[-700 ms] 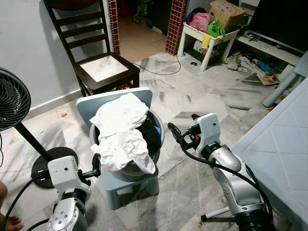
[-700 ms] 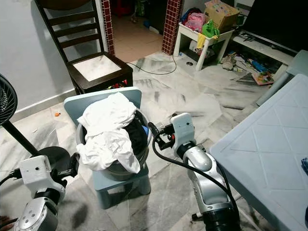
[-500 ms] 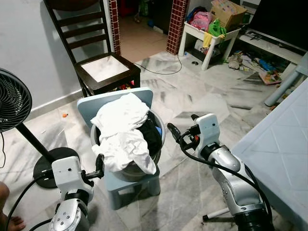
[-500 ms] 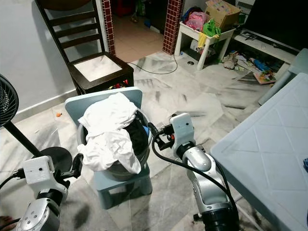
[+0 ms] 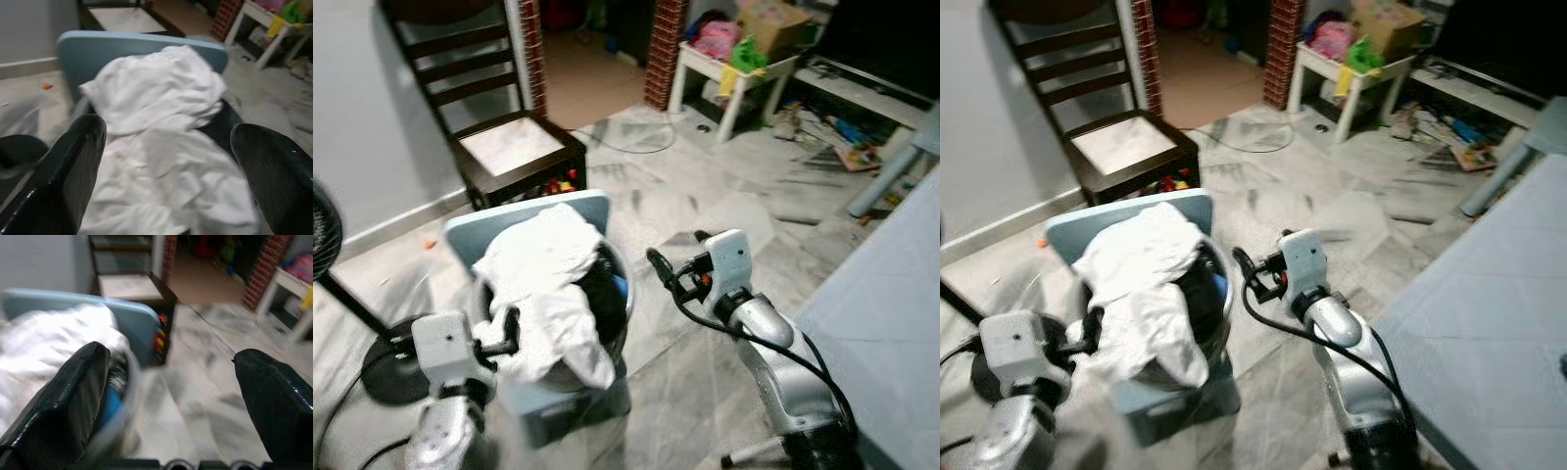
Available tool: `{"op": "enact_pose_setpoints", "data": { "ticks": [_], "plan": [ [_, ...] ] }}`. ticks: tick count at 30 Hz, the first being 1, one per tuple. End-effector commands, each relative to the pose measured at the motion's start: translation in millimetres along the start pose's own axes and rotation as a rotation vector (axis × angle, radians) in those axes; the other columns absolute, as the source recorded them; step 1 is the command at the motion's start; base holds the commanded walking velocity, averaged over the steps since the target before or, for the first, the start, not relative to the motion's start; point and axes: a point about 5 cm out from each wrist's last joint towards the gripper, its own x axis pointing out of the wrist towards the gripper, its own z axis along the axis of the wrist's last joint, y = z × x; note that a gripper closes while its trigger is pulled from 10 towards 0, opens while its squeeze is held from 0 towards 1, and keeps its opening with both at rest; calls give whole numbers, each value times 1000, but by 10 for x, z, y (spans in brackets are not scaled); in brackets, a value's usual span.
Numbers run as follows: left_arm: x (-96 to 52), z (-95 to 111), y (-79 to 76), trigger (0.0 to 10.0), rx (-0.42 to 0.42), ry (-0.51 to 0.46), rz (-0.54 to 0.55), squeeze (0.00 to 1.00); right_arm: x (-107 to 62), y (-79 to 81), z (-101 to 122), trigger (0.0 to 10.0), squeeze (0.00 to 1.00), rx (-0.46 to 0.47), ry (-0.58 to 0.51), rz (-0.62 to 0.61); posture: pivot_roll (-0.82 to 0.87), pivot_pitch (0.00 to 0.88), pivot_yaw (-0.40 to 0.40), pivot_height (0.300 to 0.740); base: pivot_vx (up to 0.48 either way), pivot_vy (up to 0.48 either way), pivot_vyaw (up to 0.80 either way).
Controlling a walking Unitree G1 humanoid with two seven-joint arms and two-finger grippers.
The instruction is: Hang hanger
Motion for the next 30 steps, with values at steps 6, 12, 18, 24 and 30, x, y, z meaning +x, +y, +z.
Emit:
{"op": "enact_pose_setpoints", "data": {
  "ticks": [6,12,18,24,30],
  "plan": [
    [-6,-26,99,10000,27,24,44,0,46,68,63,10000,0,0,-29,16,89,88,-55,740,0,0,0],
    [-5,-85,187,10000,36,75,168,0,36,71,48,10000,0,1,-27,23,90,91,-55,740,0,0,0],
    [-87,-144,194,10000,-18,111,215,0,40,88,46,10000,0,-15,-25,44,93,101,-58,740,0,0,0],
    [-68,-144,180,10000,-6,117,201,0,44,98,54,10000,0,-26,-29,60,94,101,-61,740,0,0,515],
    [-67,-166,152,10000,-10,132,192,0,45,101,51,10000,0,-24,-27,62,92,103,-61,740,0,0,794]
  ]
}}
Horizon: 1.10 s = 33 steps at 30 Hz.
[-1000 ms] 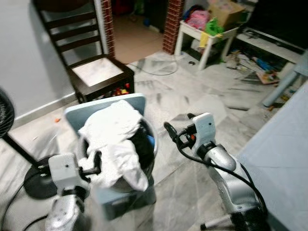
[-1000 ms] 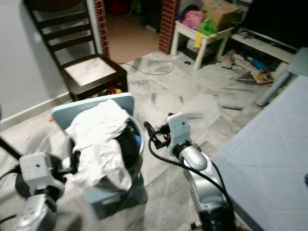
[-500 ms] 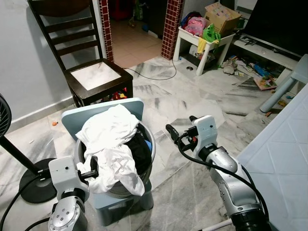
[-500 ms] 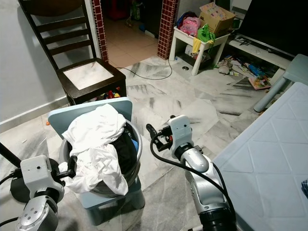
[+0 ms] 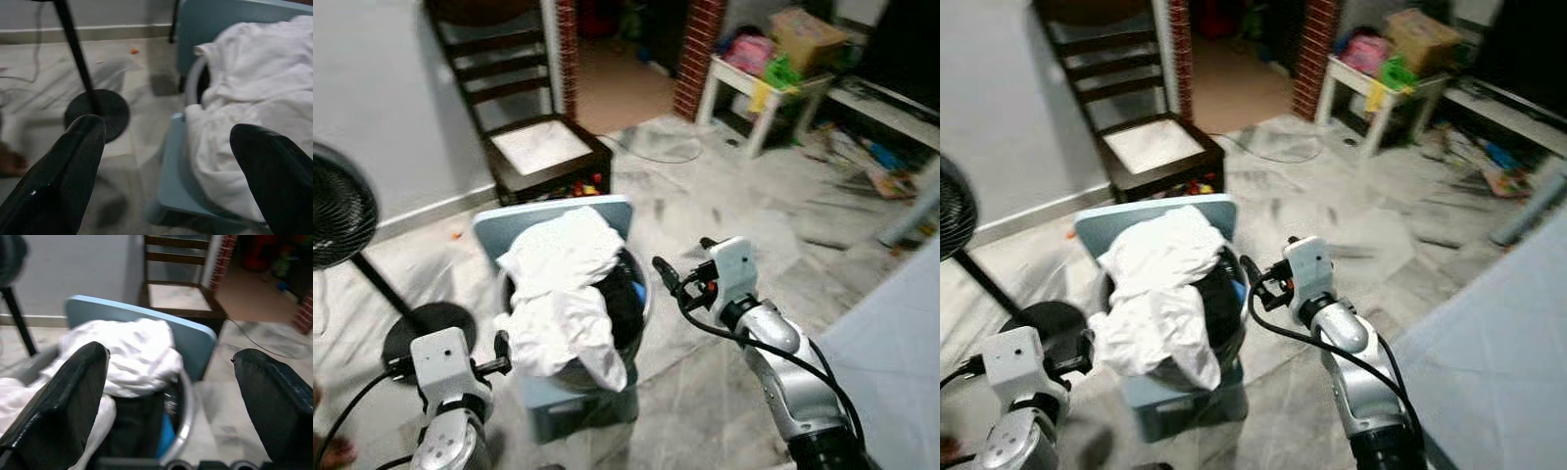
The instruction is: Hang hanger
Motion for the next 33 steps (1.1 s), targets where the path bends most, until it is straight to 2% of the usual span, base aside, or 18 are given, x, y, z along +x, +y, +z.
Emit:
{"op": "enact_pose_setpoints", "data": {
  "ticks": [1,10,12,16,21,22,25,27,30,33],
  "plan": [
    [-21,-37,-70,10000,-22,24,-20,0,-16,-34,-16,10000,0,-11,7,-8,93,103,-62,740,0,0,788],
    [-12,-74,-87,10000,-46,53,-62,0,-18,-49,-37,10000,0,-5,20,-20,92,109,-64,740,0,0,87],
    [47,-111,-95,10000,-94,111,-90,0,-15,-54,-20,10000,0,-6,15,-28,89,114,-65,740,0,0,0],
    [136,-110,-56,10000,-154,156,-98,0,-18,-80,30,10000,0,-10,3,-44,79,126,-70,740,0,0,0],
    [260,-58,-46,10000,-104,153,-131,0,-34,-107,104,10000,0,-12,-10,-47,45,145,-79,740,0,0,0],
    [348,-14,-107,10000,-107,141,-157,0,-64,-134,124,10000,0,-20,-9,-50,15,156,-86,740,0,0,0],
    [385,5,-155,10000,-107,138,-170,0,-87,-153,132,10000,0,-25,-7,-53,9,159,-86,740,0,0,0],
    [463,-25,-279,10000,-117,174,-202,0,-138,-199,143,10000,0,-42,2,-60,-32,181,-84,740,0,0,0],
    [502,-69,-406,10000,-118,208,-225,0,-213,-263,157,10000,0,-52,14,-81,-50,209,-78,740,0,0,0],
    [494,-105,-454,10000,-109,231,-238,0,-256,-280,151,10000,0,-55,22,-87,-52,225,-76,740,0,0,0]
  ]
}}
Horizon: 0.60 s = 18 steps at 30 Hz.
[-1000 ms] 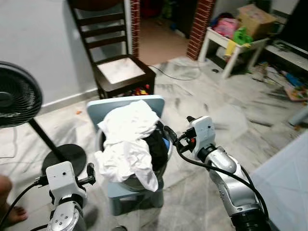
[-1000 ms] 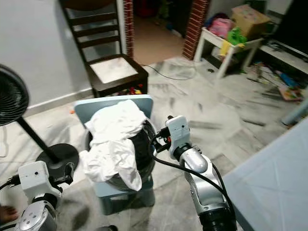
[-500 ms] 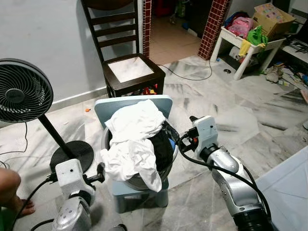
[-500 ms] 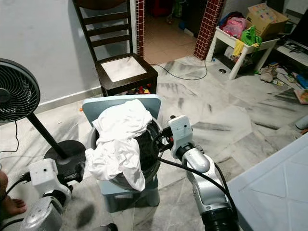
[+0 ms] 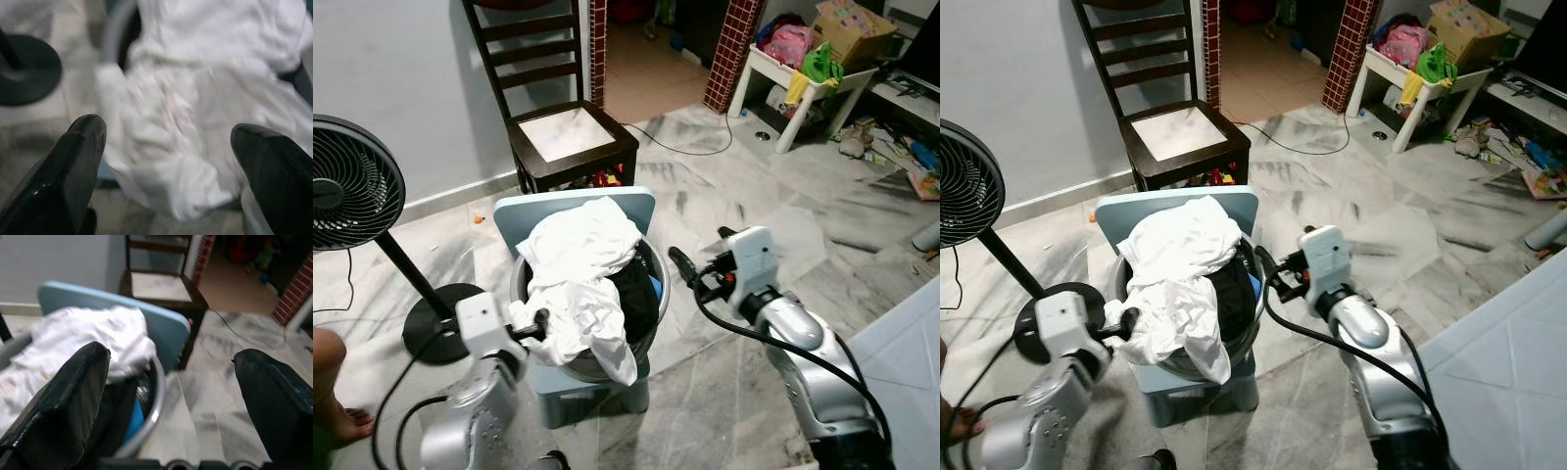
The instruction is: Hang hanger
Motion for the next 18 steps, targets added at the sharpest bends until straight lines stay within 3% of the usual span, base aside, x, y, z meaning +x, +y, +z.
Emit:
{"op": "enact_pose_setpoints", "data": {
  "ticks": [1,9,18],
  "plan": [
    [19,-66,-35,10000,10,35,-5,0,-61,-36,14,10000,0,-2,7,-10,-51,229,-75,740,0,0,0],
    [48,-215,-80,10000,-53,91,80,0,-137,48,-48,10000,0,10,51,8,-51,274,-73,740,0,0,0],
    [14,-230,-63,10000,-39,71,155,0,-136,-2,-47,10000,0,7,66,1,-45,281,-70,740,0,0,0]
  ]
}}
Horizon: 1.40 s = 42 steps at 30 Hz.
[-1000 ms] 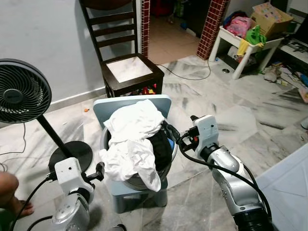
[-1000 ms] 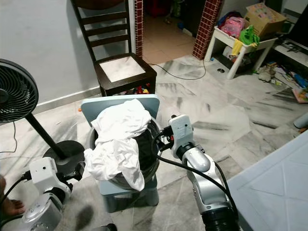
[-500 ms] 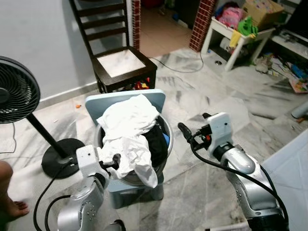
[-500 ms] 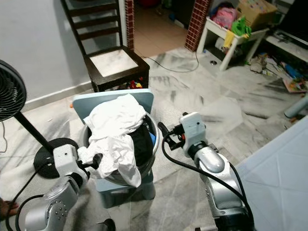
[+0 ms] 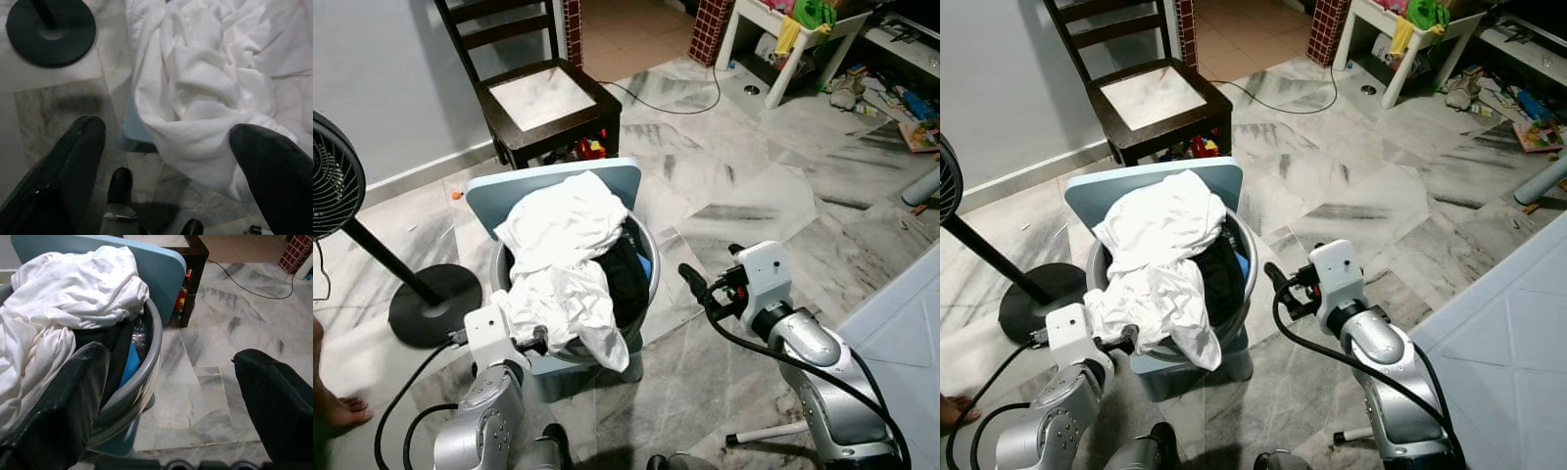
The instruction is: Hang hanger
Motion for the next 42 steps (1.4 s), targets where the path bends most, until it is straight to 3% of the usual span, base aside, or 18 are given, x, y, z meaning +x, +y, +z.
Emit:
{"op": "enact_pose_setpoints", "data": {
  "ticks": [1,3,5,9,10,12,13,15,18,20,24,28,34,35,36,38,42],
  "plan": [
    [-24,-124,-116,10000,-61,35,9,0,-18,-27,22,10000,0,-4,2,-11,-51,286,-63,740,0,0,0],
    [13,-140,-79,10000,-75,42,25,0,-27,-33,24,10000,0,-3,2,-19,-51,288,-62,740,0,0,0],
    [157,-202,-32,10000,-99,60,36,0,-61,-21,11,10000,0,0,6,-29,-59,290,-66,740,0,0,0],
    [200,-198,-57,9882,-122,57,19,0,-60,-17,15,10000,0,1,5,-29,-64,290,-68,740,0,0,0],
    [223,-201,-73,4588,-134,54,8,0,-59,-18,18,10000,0,-1,4,-29,-67,288,-68,740,0,0,0],
    [237,-203,-83,4588,-142,52,1,0,-58,-19,20,10000,0,-2,3,-29,-67,288,-68,740,0,0,0],
    [268,-227,-92,353,-143,53,-3,0,-53,-39,26,10000,0,-5,1,-35,-76,281,-68,740,0,0,0],
    [280,-221,-97,0,-142,39,-9,0,-54,-69,28,10000,0,-10,0,-45,-76,281,-68,740,0,0,0],
    [302,-150,-130,0,-122,-7,-36,0,-63,-100,38,10000,0,-13,-2,-59,-80,280,-63,740,0,0,0],
    [310,-29,-149,10000,-54,-71,-35,0,-76,-98,24,10000,0,-12,1,-66,-77,278,-57,740,0,0,0],
    [305,26,-150,10000,-6,-99,-23,0,-76,-89,14,10000,0,-11,2,-67,-74,275,-56,740,0,0,0],
    [223,202,-140,10000,35,-206,27,0,-56,-71,17,10000,0,-9,-3,-69,-65,270,-54,740,0,0,0],
    [226,139,-150,10000,38,-206,21,0,-39,-79,12,10000,0,-8,-4,-74,-61,270,-55,740,0,0,0],
    [251,79,-152,4588,15,-173,19,0,-39,-70,10,10000,0,-8,-5,-73,-63,270,-55,740,0,0,0],
    [255,74,-156,471,4,-171,16,0,-39,-68,11,10000,0,-8,-5,-74,-67,269,-54,740,0,0,0],
    [267,58,-169,0,-3,-160,4,0,-40,-68,12,10000,0,-8,-6,-76,-68,268,-54,740,0,0,0],
    [281,9,-168,0,-32,-129,8,0,-50,-82,8,10000,0,-10,-5,-81,-72,266,-50,740,0,0,0]
  ]
}}
